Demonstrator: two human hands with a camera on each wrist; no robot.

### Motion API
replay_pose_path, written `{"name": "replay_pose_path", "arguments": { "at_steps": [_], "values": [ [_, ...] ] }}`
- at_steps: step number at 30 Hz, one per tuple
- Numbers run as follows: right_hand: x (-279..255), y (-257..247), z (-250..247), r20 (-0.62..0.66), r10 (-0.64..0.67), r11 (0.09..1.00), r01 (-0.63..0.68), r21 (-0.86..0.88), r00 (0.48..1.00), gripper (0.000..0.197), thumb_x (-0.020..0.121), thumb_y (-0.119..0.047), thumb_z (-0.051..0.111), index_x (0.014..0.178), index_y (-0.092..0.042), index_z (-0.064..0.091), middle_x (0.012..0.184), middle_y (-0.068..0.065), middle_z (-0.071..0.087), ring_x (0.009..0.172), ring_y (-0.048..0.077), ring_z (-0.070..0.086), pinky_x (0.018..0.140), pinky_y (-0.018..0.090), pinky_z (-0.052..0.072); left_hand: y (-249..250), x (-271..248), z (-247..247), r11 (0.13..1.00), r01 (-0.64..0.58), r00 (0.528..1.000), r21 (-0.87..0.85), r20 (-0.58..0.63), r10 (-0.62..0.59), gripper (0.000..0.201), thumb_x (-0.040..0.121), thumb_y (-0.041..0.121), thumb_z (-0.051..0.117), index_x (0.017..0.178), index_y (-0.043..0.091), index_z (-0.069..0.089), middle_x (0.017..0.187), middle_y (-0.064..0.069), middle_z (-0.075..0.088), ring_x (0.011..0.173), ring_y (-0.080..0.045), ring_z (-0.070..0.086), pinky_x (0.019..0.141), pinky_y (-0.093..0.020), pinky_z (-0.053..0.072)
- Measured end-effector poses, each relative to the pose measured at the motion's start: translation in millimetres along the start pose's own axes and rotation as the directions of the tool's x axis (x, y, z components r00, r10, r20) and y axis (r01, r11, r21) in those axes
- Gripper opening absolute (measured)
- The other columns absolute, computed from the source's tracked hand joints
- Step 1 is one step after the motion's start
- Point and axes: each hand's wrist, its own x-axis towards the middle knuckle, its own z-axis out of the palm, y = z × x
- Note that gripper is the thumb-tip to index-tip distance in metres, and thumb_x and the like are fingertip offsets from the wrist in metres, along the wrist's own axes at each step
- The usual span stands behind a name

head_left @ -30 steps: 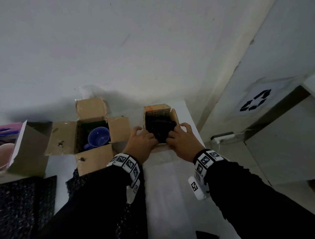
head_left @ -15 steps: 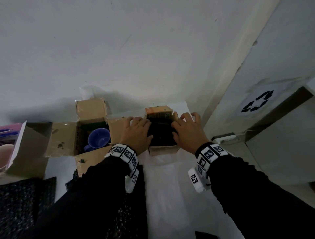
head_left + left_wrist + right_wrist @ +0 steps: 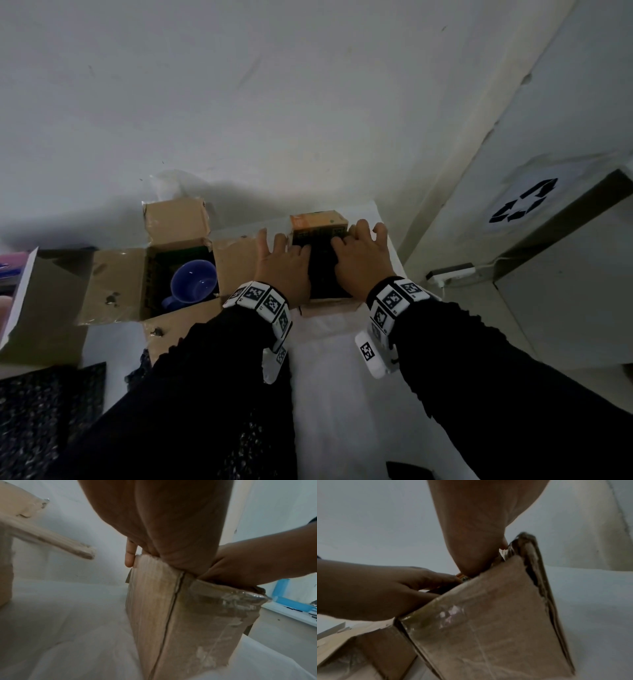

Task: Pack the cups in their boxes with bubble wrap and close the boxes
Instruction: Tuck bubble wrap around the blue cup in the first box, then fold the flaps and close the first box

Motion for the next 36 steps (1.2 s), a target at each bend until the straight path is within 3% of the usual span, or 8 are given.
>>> {"name": "replay_pose_path", "arguments": {
  "at_steps": [6, 9, 12, 15, 18, 23, 30, 36],
  "values": [
    [9, 2, 3, 0.026, 0.001, 1.000, -0.001, -0.001, 1.000, 0.022, 0.085, -0.027, 0.047, 0.090, -0.020, 0.067, 0.098, -0.001, 0.064, 0.120, 0.030, 0.034, 0.099, 0.051, 0.012, -3, 1, 4, 0.999, -0.015, 1.000, -0.034, -0.012, 0.014, 0.049, 0.086, 0.037, 0.042, 0.131, 0.020, 0.048, 0.122, -0.001, 0.060, 0.125, -0.034, 0.038, 0.109, -0.062, 0.001],
    [16, 13, 1, -0.125, 0.185, 0.952, -0.147, 0.269, 0.975, 0.020, 0.080, -0.031, 0.051, 0.093, -0.024, 0.064, 0.099, 0.000, 0.059, 0.104, 0.026, 0.045, 0.087, 0.042, 0.026, -6, -7, 10, 0.998, -0.027, 0.997, -0.059, -0.072, 0.023, 0.049, 0.082, 0.040, 0.043, 0.124, 0.019, 0.055, 0.112, -0.003, 0.066, 0.115, -0.034, 0.049, 0.110, -0.061, 0.008],
    [30, 26, 6, -0.028, 0.446, 0.713, -0.336, 0.615, 0.895, 0.031, 0.086, -0.039, 0.053, 0.111, -0.022, 0.057, 0.114, 0.005, 0.056, 0.110, 0.030, 0.049, 0.092, 0.044, 0.038, -9, -18, 17, 0.986, -0.022, 0.979, -0.165, -0.203, -0.012, 0.048, 0.085, 0.044, 0.043, 0.123, 0.019, 0.057, 0.116, -0.001, 0.065, 0.107, -0.029, 0.056, 0.109, -0.058, 0.015],
    [48, 28, 1, 0.376, 0.323, 0.474, -0.492, 0.730, 0.869, 0.053, 0.092, -0.055, 0.043, 0.126, -0.017, 0.056, 0.132, 0.006, 0.056, 0.123, 0.031, 0.048, 0.099, 0.039, 0.040, -9, -20, 15, 0.957, -0.032, 0.977, -0.289, -0.210, -0.031, 0.053, 0.088, 0.047, 0.043, 0.133, 0.020, 0.046, 0.138, -0.004, 0.049, 0.109, -0.028, 0.057, 0.106, -0.052, 0.027],
    [58, 25, -12, 0.444, 0.202, 0.192, -0.480, 0.856, 0.873, 0.044, 0.101, -0.034, 0.043, 0.120, 0.000, 0.061, 0.130, 0.015, 0.059, 0.118, 0.031, 0.055, 0.091, 0.033, 0.047, -12, -20, 7, 0.879, -0.009, 0.977, -0.476, -0.190, -0.093, 0.063, 0.088, 0.041, 0.054, 0.143, 0.019, 0.029, 0.151, -0.009, 0.028, 0.119, -0.031, 0.051, 0.101, -0.043, 0.038],
    [51, 24, -13, 0.429, 0.275, 0.135, -0.476, 0.869, 0.860, 0.031, 0.096, -0.017, 0.054, 0.120, 0.001, 0.063, 0.122, 0.012, 0.062, 0.116, 0.025, 0.056, 0.075, 0.016, 0.035, -16, -27, -5, 0.725, 0.102, 0.980, -0.681, -0.054, -0.189, 0.074, 0.086, 0.020, 0.062, 0.147, 0.020, 0.021, 0.138, -0.008, 0.049, 0.109, -0.025, 0.060, 0.090, -0.030, 0.041],
    [28, 22, -15, 0.340, 0.360, 0.207, -0.430, 0.879, 0.869, 0.009, 0.081, -0.038, 0.067, 0.075, -0.031, 0.066, 0.095, -0.003, 0.069, 0.103, 0.026, 0.061, 0.098, 0.038, 0.045, -9, -39, 8, 0.686, 0.145, 0.979, -0.713, 0.002, -0.205, 0.063, 0.085, 0.024, 0.061, 0.141, 0.019, 0.034, 0.134, -0.009, 0.049, 0.110, -0.027, 0.056, 0.095, -0.040, 0.047],
    [-22, 15, -43, 0.245, 0.308, 0.022, -0.264, 0.964, 0.919, 0.021, 0.087, 0.001, 0.055, 0.097, -0.011, 0.069, 0.081, 0.001, 0.065, 0.075, 0.012, 0.060, 0.062, 0.012, 0.045, -14, -53, 1, 0.738, 0.116, 0.969, -0.665, -0.088, -0.232, 0.031, 0.099, 0.015, 0.038, 0.125, 0.014, 0.054, 0.116, -0.012, 0.060, 0.102, -0.029, 0.058, 0.078, -0.031, 0.040]
  ]
}}
